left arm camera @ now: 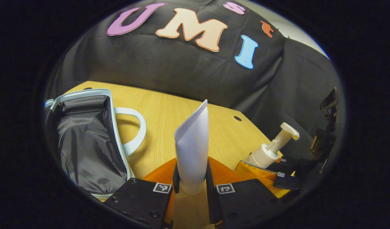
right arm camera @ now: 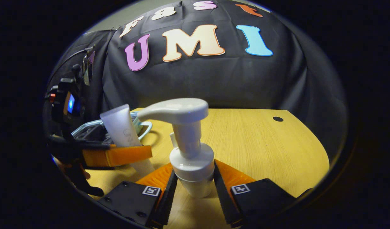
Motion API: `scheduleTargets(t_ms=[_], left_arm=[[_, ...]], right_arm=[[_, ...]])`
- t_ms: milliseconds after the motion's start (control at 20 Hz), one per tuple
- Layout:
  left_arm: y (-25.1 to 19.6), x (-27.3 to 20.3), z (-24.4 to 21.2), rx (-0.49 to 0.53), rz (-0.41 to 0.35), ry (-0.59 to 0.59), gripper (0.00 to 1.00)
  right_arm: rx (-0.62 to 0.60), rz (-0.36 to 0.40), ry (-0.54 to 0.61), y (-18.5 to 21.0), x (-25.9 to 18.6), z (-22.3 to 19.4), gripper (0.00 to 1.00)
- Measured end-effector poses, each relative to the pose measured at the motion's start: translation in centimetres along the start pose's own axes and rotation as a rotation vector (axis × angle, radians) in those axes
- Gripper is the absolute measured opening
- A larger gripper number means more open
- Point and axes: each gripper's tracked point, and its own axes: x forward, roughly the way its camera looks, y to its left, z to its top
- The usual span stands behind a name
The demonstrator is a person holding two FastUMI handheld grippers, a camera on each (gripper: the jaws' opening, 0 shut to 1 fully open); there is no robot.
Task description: First open the suitcase, pack the skin care products into it, and then close the suitcase.
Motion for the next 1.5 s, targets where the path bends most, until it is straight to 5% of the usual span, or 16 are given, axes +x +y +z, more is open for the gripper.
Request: scheduleTargets(t_ms=[200,400,600,650,1000,1150,1200,1350,1500], left_arm=[[0.1,-3.8,5.6,-0.022,-0.017,-0.030,0.36],[8.2,-8.6,9.0,0.058,0.172,0.010,0.33],[15.8,-11.7,5.1,0.022,0.289,0.215,0.39],[17.4,-11.9,4.0,-0.003,0.314,0.256,0.34],[22.2,-10.4,1.5,-0.158,0.285,0.352,0.40],[22.7,-11.1,3.6,-0.169,0.253,0.310,0.78],[22.8,-11.9,4.6,-0.179,0.246,0.288,0.77],[24.4,-16.3,7.8,-0.237,0.272,0.179,0.98],[27.9,-22.6,9.7,-0.287,0.372,0.074,0.96]], right_arm=[[-0.007,-0.013,0.038,0.3,-0.3,-0.2,0.62],[0.007,-0.025,0.056,1.6,-1.8,2.0,0.61],[0.030,-0.019,0.069,5.3,-3.5,5.0,0.62],[0.029,-0.012,0.077,6.7,-3.8,5.8,0.63],[0.000,0.100,0.098,18.4,-2.8,10.7,0.62],[-0.037,0.172,0.131,22.9,-1.2,10.8,0.61],[-0.050,0.197,0.150,24.3,-0.6,10.3,0.61],[-0.075,0.241,0.239,27.0,1.8,7.9,0.62],[-0.123,0.255,0.301,28.3,3.4,5.8,0.61]])
